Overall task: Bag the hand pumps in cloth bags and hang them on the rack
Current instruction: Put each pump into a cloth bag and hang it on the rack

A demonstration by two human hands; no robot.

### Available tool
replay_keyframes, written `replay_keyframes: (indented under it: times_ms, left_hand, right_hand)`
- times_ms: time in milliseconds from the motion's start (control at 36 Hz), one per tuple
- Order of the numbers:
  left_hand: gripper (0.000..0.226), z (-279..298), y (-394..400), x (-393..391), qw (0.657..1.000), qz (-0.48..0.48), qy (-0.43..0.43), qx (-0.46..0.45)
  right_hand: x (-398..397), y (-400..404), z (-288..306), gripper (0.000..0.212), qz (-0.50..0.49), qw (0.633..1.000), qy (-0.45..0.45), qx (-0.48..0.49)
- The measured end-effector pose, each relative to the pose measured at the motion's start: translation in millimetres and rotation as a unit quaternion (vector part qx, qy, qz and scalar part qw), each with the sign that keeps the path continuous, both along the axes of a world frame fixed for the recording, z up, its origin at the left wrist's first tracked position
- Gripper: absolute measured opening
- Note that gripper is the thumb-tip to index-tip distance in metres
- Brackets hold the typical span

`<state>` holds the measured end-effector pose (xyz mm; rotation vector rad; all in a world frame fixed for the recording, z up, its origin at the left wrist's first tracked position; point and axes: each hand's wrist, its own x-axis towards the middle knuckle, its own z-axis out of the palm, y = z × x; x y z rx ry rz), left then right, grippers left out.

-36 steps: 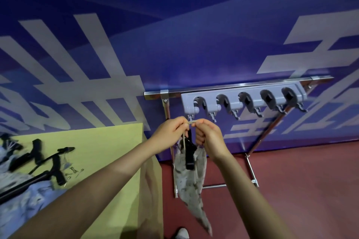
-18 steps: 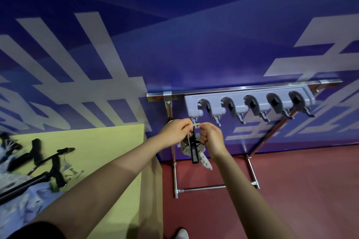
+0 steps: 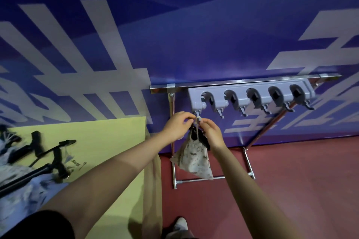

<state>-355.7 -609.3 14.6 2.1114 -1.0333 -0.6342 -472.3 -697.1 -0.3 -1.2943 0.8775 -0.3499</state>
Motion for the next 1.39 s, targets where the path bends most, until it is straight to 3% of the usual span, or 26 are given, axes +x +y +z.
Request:
replay_keyframes:
  times_ms: [167,361,611,750,1000,1194,1389]
  left_hand:
    - [0.025,1,46,13,0.998,0.006,-0.029,-0.052]
    - [0.026,2,133,31,0.998,0.001,0.026,-0.048]
    - [0.021,9,292,64,0.989,0.043,0.114,-0.086]
    - [0.02,-4,407,105,0.989,0.072,0.126,-0.034]
    - [0.021,-20,573,170,0.986,0.148,0.037,0.065]
    - [0.018,-37,641,207,0.976,0.186,0.033,0.111]
    - [0.016,-62,645,235,0.975,0.188,0.028,0.119]
  right_hand:
    - [-10,29,-5,0.034,-0.054,0.998,0.002,-0.023]
    - [-7,100,14,0.013,-0.163,0.984,-0.037,-0.066]
    - [40,256,27,0.029,-0.091,0.994,-0.06,-0.029]
    - [82,354,24,0.028,-0.02,0.999,-0.029,0.004]
    - [141,457,18,0.029,0.071,0.997,0.016,-0.01]
    - [180,495,-7,0.03,0.188,0.976,0.092,-0.056]
    - [208,505,-30,0.029,0.257,0.947,0.155,-0.111]
